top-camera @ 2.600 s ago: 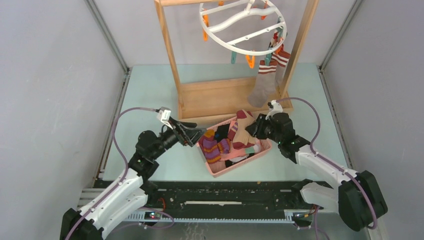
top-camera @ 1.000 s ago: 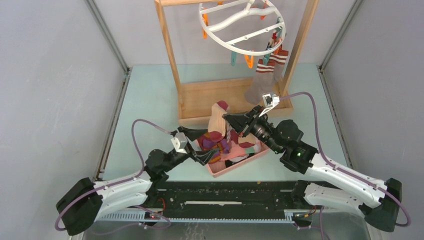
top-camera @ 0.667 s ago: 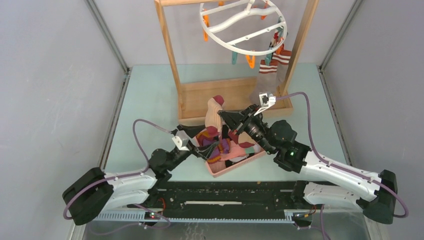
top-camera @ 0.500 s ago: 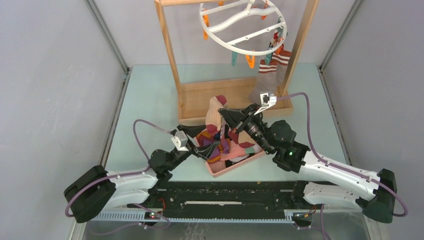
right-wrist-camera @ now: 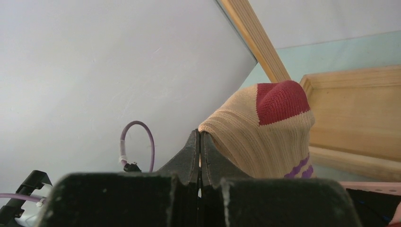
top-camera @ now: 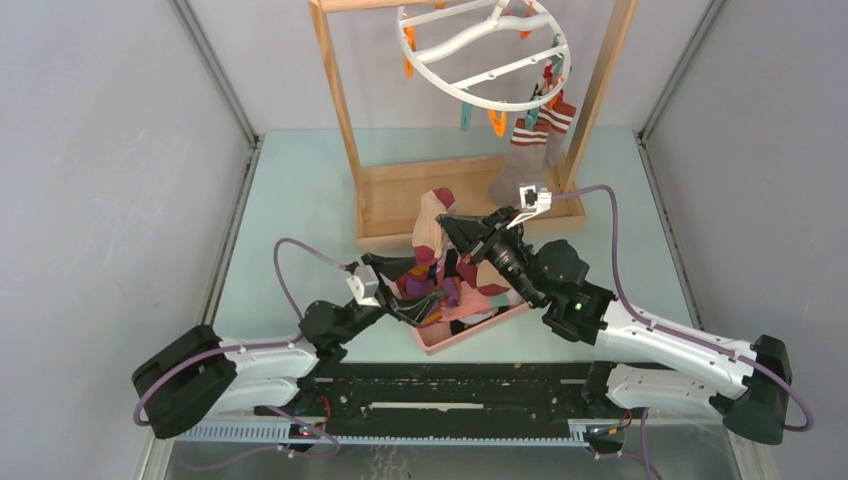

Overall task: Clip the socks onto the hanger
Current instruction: Pick up the sock from the bin.

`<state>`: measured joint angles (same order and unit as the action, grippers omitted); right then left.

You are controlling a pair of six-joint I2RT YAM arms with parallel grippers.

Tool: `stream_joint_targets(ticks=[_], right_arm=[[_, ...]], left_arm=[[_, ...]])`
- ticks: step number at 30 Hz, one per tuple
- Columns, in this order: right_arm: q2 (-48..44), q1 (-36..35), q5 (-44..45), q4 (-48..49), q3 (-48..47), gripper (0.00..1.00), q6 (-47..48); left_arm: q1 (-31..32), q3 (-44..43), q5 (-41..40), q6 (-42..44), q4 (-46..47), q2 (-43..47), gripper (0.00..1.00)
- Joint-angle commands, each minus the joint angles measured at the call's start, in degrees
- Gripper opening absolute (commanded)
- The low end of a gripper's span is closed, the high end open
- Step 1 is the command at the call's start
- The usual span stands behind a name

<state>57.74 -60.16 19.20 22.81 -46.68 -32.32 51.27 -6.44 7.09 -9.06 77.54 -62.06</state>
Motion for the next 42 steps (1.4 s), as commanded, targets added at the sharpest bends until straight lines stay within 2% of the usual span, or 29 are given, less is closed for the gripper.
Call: stream_joint_targets(ticks=[1, 8, 14, 17, 19, 20, 23, 25, 30, 33, 37, 41, 42], right_arm=[[-0.1, -0.7, 0.7, 2.9, -2.5, 0.00, 0.1], [0.2, -1.0, 0.9, 2.6, -2.5, 0.00, -0.5], [0.2, -1.1, 1.2, 2.1, -2.5, 0.00, -1.0], [0.4, -1.0, 1.1, 2.1, -2.5, 0.00, -1.1], [0.2, -1.1, 1.1, 1.9, -2.5, 0.00, -1.1], [0.2, -1.1, 1.3, 1.8, -2.5, 0.00, -1.2], [-0.1, -1.0, 2.1, 1.1, -2.5, 0.00, -0.7], [-0.1, -0.6, 2.5, 0.6, -2.5, 0.00, -0.6], [1.3, 2.3, 0.2, 0.3, -2.5, 0.00, -2.8], [2.9, 4.4, -2.2, 2.5, -2.5, 0.03, -3.9], [6.2, 8.8, -5.3, -0.4, -5.7, 0.13, -6.2], [11.8, 14.4, -14.6, -2.8, -8.5, 0.32, -9.7], [12.7, 15.5, -16.9, -3.4, -8.9, 0.34, -10.4]], left_arm=[[0.4, -2.9, -0.4, 0.1, 2.1, -2.4, 0.86], [0.5, -6.2, -3.1, 0.8, 1.7, -7.6, 0.76], [0.7, -8.1, -3.0, 0.8, 1.8, -9.0, 0.74], [0.7, -8.5, -3.4, 1.0, 1.8, -9.5, 0.67], [0.7, -8.4, -3.7, 0.9, 1.7, -9.8, 0.60], [0.7, -8.4, -3.7, 0.8, 1.7, -9.8, 0.53], [0.7, -8.3, -3.8, -0.1, 1.4, -9.6, 0.18], [0.7, -8.1, -3.6, -1.1, 0.4, -9.0, 0.02], [0.6, -7.5, -4.5, -5.7, -4.6, -5.9, 0.00], [0.3, -7.9, -1.1, -7.3, -11.3, -3.3, 0.00], [-0.3, -8.3, 3.5, -9.5, -18.6, 0.9, 0.00], [-2.1, -8.8, 5.6, -11.1, -25.8, 6.4, 0.00], [-2.9, -9.1, 6.1, -11.8, -27.5, 7.8, 0.00]])
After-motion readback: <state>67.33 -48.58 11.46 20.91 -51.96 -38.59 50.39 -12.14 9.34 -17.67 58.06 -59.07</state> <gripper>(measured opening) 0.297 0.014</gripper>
